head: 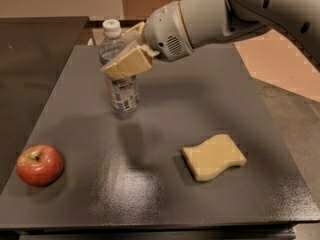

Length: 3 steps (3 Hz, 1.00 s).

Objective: Move blue plastic bottle near apple

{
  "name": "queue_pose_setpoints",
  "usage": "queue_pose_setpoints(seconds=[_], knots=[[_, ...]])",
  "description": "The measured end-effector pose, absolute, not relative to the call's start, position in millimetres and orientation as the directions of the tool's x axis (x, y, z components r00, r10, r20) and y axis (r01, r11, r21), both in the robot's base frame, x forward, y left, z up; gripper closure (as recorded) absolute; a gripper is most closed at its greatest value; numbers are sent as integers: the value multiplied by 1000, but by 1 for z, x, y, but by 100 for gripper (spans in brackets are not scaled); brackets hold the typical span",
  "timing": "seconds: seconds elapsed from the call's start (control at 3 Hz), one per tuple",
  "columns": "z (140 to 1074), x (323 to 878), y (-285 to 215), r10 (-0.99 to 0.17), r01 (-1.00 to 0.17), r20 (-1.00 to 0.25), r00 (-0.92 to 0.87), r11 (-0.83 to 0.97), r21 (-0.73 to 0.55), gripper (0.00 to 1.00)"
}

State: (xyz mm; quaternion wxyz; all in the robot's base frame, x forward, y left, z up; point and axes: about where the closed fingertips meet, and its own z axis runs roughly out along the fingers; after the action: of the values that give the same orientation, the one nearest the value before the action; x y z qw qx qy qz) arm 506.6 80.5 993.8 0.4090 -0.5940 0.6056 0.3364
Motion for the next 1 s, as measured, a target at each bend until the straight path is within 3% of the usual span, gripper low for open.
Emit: queue_pose_setpoints(seconds=[1.0], knots=[[980, 466, 98, -444, -999, -895, 44, -19, -40, 100]])
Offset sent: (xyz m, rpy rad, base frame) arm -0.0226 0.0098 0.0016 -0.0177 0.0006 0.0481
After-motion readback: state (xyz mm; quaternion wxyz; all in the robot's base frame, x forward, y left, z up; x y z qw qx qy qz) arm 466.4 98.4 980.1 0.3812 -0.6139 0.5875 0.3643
